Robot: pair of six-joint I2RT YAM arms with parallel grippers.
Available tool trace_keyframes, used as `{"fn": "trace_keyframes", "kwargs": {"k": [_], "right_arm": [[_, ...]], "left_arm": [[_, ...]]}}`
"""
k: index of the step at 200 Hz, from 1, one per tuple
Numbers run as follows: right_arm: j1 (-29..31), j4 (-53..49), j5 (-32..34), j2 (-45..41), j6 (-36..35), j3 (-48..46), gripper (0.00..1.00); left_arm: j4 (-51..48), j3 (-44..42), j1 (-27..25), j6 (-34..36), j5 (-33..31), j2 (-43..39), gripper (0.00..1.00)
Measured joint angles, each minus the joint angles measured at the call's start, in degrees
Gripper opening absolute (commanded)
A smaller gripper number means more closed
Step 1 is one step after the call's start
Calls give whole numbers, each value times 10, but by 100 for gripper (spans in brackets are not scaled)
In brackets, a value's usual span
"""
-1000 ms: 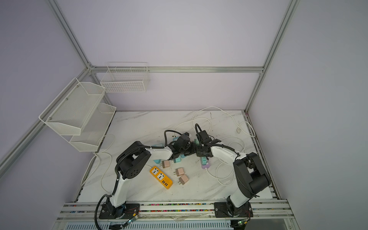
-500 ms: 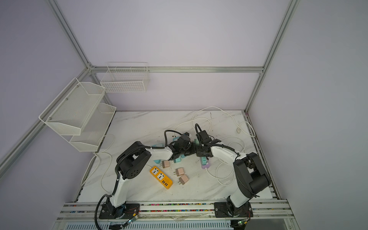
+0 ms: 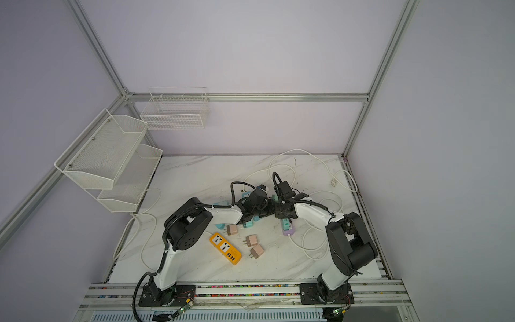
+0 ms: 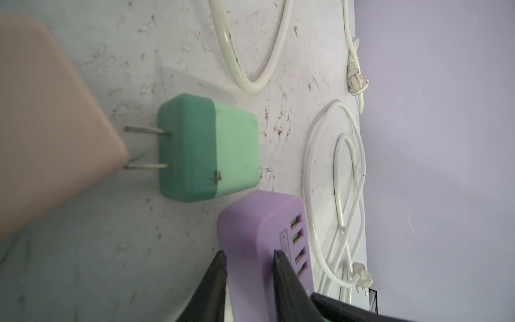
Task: Pull the plug off the socket
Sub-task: 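Close the right gripper on the green adapter plugged into the purple strip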
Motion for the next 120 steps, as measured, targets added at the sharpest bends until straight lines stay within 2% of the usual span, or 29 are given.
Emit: {"fn": "trace_keyframes", "kwargs": {"k": [39, 77, 120], "right_arm": [[0, 1, -3, 2, -4, 1, 2], [-3, 0, -13, -4, 2, -3, 1], [-29, 0, -86, -45, 8, -29, 0]], "left_arm": [[4, -1, 0, -2, -4, 0, 30], [7, -2, 2, -6, -1, -4, 37], [5, -15, 3, -8, 14, -15, 46]]}}
